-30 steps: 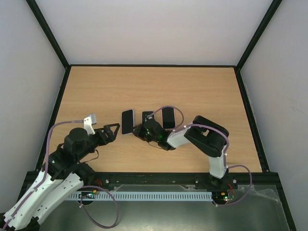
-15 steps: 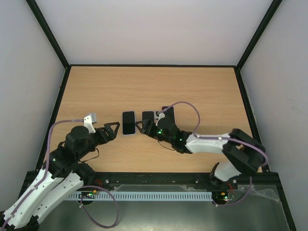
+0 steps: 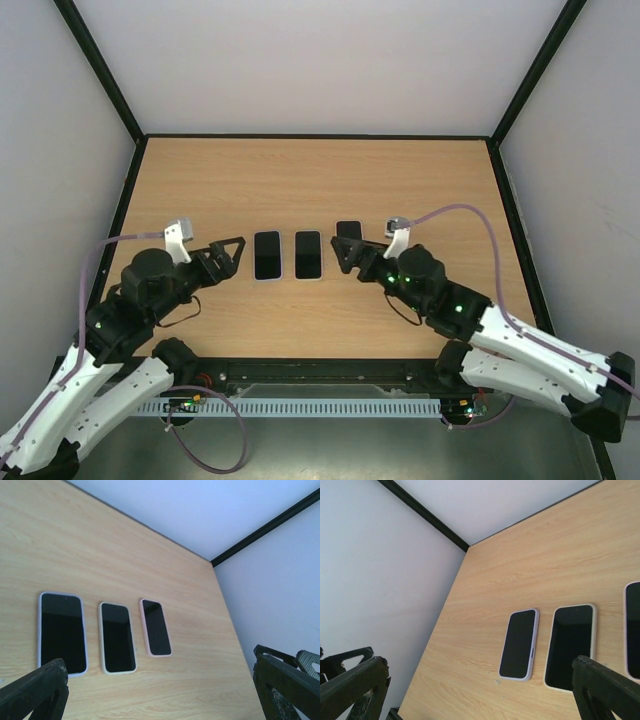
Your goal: Put the phone into the phone case
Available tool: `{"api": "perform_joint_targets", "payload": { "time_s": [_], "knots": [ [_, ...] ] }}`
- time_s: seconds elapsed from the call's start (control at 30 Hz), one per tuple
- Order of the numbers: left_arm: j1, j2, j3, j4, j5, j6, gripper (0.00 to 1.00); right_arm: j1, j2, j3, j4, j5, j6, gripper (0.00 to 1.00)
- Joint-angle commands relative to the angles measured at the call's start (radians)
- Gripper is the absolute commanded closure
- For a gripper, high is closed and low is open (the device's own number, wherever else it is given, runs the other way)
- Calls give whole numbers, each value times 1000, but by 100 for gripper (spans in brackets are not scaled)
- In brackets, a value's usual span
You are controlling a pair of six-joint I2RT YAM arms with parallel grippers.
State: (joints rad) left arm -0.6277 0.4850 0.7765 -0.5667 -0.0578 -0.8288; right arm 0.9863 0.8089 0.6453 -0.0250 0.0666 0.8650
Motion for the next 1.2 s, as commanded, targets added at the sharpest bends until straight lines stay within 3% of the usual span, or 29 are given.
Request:
{"api": "perform_joint_targets", "payload": {
  "time_s": [0.0,0.23,0.67,1.17],
  "knots": [
    [4,4,73,38,5,75,0,-4,-86,47,-215,73,-66,3],
    [3,-12,83,73,40,131,1,-4,-166,22,-248,69,-5,3],
    [5,-81,-78,171,176,79,1,-3,-213,-17,-241,88,52,2],
    [5,-50,-91,211,164,65,0,-4,-215,10,-231,93,56,2]
  ]
}}
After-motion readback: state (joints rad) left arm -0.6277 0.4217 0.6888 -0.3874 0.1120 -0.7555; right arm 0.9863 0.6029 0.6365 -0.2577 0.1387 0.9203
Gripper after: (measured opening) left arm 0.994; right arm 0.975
